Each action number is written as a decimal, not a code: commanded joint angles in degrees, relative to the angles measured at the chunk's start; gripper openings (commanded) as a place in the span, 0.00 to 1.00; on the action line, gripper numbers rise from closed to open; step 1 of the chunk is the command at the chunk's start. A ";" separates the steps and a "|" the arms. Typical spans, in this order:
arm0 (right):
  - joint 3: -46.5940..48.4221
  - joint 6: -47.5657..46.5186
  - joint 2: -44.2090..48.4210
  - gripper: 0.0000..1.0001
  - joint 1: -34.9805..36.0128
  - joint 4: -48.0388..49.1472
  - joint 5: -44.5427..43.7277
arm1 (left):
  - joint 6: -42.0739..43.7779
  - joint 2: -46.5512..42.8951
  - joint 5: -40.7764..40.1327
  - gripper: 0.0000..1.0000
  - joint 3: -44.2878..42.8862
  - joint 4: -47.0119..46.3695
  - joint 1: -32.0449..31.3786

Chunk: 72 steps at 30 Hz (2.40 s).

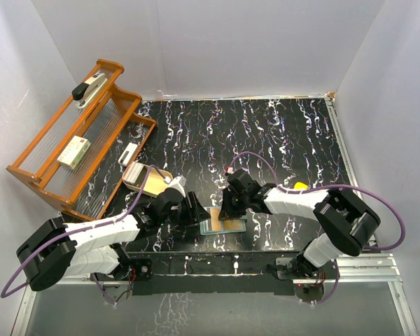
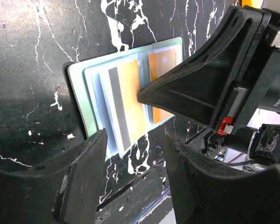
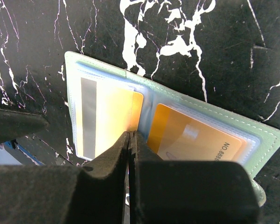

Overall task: Put the credit cards into the card holder
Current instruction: Turn over the card slot in the card holder.

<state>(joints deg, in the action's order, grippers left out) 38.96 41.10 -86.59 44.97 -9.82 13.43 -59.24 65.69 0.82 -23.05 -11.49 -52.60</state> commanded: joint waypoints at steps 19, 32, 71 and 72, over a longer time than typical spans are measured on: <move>-1.92 0.59 -1.18 0.00 0.38 2.86 -2.12 | -1.03 5.41 -1.43 0.46 0.61 -5.88 0.83; -2.30 0.66 -1.18 0.00 0.38 2.99 -2.18 | -1.97 7.97 0.15 0.41 1.34 -10.44 0.87; 2.39 -3.16 16.04 0.32 0.35 -15.30 -15.58 | 12.75 11.66 -4.19 0.00 -18.76 21.31 0.85; 2.17 -3.14 16.62 0.32 0.38 -15.28 -16.09 | 13.28 12.10 -4.71 0.00 -19.81 22.61 0.83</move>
<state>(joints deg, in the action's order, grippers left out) 39.62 38.94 -72.84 45.01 -22.74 1.91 -50.28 77.65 -0.54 -38.48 1.41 -51.86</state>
